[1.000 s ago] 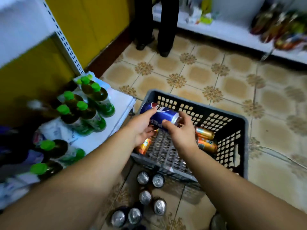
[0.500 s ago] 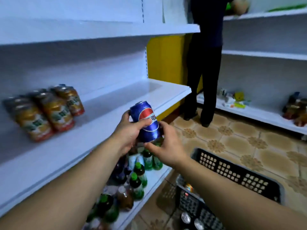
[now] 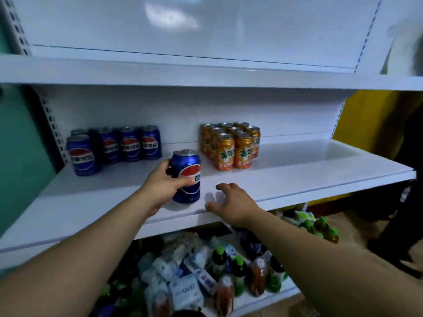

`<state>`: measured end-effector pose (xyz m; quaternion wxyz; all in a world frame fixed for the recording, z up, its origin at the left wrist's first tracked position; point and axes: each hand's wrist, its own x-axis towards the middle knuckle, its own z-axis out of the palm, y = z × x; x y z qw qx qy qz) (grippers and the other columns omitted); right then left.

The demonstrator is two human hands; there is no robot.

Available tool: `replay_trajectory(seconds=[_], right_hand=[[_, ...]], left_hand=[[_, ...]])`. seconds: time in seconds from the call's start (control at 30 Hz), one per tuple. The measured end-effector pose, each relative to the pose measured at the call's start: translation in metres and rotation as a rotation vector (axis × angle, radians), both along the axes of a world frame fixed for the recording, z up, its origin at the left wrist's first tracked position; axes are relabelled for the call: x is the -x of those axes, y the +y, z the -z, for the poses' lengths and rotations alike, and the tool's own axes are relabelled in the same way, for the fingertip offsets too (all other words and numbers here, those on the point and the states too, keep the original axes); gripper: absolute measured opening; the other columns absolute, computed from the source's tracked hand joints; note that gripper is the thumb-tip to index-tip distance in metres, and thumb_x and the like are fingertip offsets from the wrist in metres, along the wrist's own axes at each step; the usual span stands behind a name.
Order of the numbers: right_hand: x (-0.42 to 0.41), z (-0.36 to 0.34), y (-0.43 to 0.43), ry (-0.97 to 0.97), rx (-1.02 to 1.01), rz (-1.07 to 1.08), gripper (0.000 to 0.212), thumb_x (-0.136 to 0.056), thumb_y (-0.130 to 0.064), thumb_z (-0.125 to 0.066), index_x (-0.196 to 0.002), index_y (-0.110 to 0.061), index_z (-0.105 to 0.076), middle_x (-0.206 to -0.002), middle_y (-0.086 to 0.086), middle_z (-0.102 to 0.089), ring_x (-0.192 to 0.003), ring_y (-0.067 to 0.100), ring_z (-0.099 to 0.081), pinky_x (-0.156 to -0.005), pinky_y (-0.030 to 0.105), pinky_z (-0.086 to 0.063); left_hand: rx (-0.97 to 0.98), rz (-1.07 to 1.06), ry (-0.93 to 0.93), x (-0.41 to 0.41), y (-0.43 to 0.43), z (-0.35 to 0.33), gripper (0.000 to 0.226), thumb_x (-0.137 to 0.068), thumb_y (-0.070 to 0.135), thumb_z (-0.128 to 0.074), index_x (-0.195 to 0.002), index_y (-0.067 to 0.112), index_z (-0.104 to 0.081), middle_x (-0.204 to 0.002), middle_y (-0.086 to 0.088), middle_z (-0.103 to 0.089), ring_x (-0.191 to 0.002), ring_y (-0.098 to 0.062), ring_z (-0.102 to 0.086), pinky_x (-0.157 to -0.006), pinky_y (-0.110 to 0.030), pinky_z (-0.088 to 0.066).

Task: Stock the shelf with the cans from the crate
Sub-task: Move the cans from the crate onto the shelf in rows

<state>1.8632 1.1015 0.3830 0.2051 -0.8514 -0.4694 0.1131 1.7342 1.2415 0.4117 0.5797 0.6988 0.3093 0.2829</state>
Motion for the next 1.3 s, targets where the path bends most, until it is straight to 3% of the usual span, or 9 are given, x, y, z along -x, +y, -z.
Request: replay_trajectory(seconds=[0.17,0.3,0.4,0.5,0.67,0.9,1.03,1.17,1.3], right_hand=[[0.009,0.011,0.045,-0.198,0.139,-0.095,0.073,-0.088,-0.071,-0.035,-0.143,-0.024,-0.036,-0.149,0.007,-0.036,-0.135,0.029,-0.033,-0.11,0.045,-0.027],[0.008,0.015,0.065,-0.262,0.263,-0.148,0.076,-0.088,-0.074,-0.02,-0.15,-0.031,-0.02,-0.16,0.007,-0.014,-0.146,0.029,-0.011,-0.114,0.057,-0.011],[0.004,0.02,0.069,-0.305,0.279,-0.159,0.077,-0.087,-0.075,-0.015,-0.152,-0.033,-0.01,-0.162,0.005,-0.004,-0.148,0.029,-0.002,-0.114,0.059,-0.008],[0.001,0.023,0.07,-0.338,0.286,-0.179,0.078,-0.086,-0.076,-0.012,-0.151,-0.033,-0.01,-0.161,0.007,-0.006,-0.147,0.029,-0.006,-0.113,0.059,-0.011],[-0.004,0.019,0.071,-0.357,0.304,-0.253,0.079,-0.087,-0.075,-0.011,-0.151,-0.028,-0.01,-0.16,0.01,-0.008,-0.146,0.032,-0.008,-0.114,0.058,-0.011],[-0.004,0.023,0.071,-0.323,0.17,-0.237,0.067,-0.085,-0.074,-0.02,-0.135,-0.031,-0.033,-0.147,0.008,-0.03,-0.135,0.027,-0.024,-0.108,0.052,-0.021],[-0.007,0.027,0.073,-0.32,0.128,-0.224,0.066,-0.082,-0.074,-0.02,-0.13,-0.032,-0.036,-0.142,0.006,-0.035,-0.131,0.026,-0.028,-0.106,0.052,-0.024],[-0.008,0.03,0.074,-0.319,0.097,-0.215,0.064,-0.08,-0.074,-0.021,-0.125,-0.033,-0.039,-0.135,0.005,-0.04,-0.127,0.025,-0.031,-0.103,0.05,-0.026],[-0.007,0.031,0.074,-0.313,0.094,-0.204,0.065,-0.076,-0.075,-0.017,-0.122,-0.034,-0.039,-0.133,0.002,-0.041,-0.126,0.023,-0.031,-0.104,0.049,-0.026]], left_hand=[[0.01,-0.129,-0.023,0.047,0.037,0.016,0.063,-0.07,0.009,-0.081,-0.124,0.024,-0.052,-0.122,0.001,-0.06,-0.105,-0.019,-0.06,-0.095,-0.048,-0.049],[-0.082,-0.183,-0.044,0.059,0.046,0.02,0.07,-0.075,0.002,-0.075,-0.13,0.029,-0.042,-0.118,0.002,-0.058,-0.108,-0.019,-0.057,-0.099,-0.047,-0.046],[-0.165,-0.163,0.007,0.057,0.046,0.028,0.082,-0.071,-0.001,-0.078,-0.131,0.033,-0.035,-0.12,0.003,-0.057,-0.108,-0.018,-0.057,-0.099,-0.045,-0.047],[-0.211,-0.174,0.038,0.054,0.049,0.03,0.081,-0.07,-0.001,-0.079,-0.126,0.036,-0.033,-0.114,0.009,-0.056,-0.104,-0.014,-0.057,-0.097,-0.04,-0.047],[-0.3,-0.26,0.131,0.055,0.078,0.028,0.086,-0.076,0.008,-0.077,-0.142,0.022,-0.025,-0.13,0.002,-0.052,-0.112,-0.013,-0.052,-0.101,-0.038,-0.044],[-0.419,-0.392,0.154,0.058,0.135,0.037,0.078,-0.082,0.004,-0.071,-0.145,0.016,-0.026,-0.135,-0.002,-0.05,-0.116,-0.012,-0.047,-0.094,-0.025,-0.036],[-0.519,-0.523,0.241,0.056,0.174,0.04,0.076,-0.076,0.016,-0.078,-0.139,0.015,-0.037,-0.14,-0.008,-0.049,-0.127,-0.024,-0.047,-0.101,-0.029,-0.036],[-0.695,-0.733,0.446,0.06,0.201,0.049,0.098,-0.067,0.044,-0.08,-0.147,0.023,-0.028,-0.153,-0.015,-0.02,-0.14,-0.035,-0.02,-0.115,-0.046,-0.023],[-0.588,-0.727,0.358,0.059,0.203,0.053,0.094,-0.076,0.033,-0.077,-0.151,0.028,-0.019,-0.158,-0.01,0.001,-0.144,-0.03,-0.017,-0.118,-0.039,-0.018]])
